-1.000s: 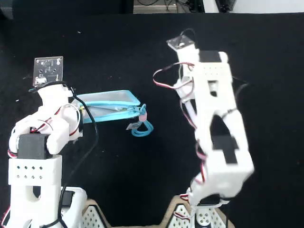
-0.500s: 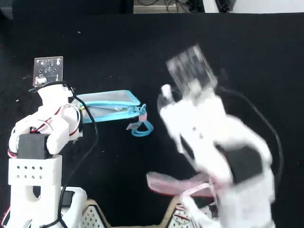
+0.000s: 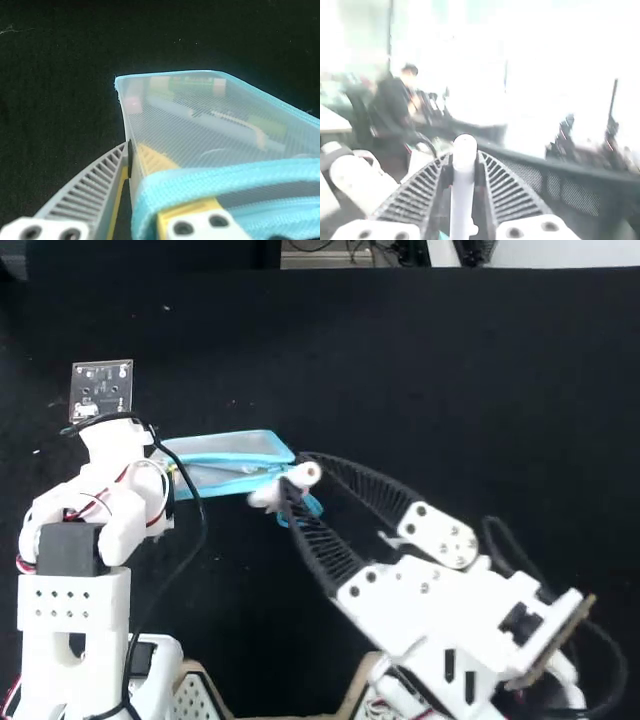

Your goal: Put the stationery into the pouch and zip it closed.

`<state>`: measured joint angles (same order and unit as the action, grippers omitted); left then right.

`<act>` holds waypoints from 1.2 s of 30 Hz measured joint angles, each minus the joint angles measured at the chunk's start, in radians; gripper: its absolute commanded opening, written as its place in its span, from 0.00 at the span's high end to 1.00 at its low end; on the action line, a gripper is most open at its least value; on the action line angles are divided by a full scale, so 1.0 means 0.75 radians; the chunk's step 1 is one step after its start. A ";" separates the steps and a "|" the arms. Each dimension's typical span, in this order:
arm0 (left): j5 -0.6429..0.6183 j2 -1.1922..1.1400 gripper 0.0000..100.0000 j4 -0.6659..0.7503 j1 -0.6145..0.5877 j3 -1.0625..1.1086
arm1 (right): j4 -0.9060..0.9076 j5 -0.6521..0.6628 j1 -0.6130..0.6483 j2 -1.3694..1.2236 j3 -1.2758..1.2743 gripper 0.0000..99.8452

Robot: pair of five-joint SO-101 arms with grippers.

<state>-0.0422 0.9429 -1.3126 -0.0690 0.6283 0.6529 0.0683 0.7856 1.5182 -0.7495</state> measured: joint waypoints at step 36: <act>0.002 -0.002 0.97 -0.004 -0.006 0.041 | -0.769 0.135 0.025 0.031 -0.696 0.99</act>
<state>-0.0407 0.9413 -1.3157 -0.0736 0.6590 0.0760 0.1695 0.8040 1.5413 -1.2712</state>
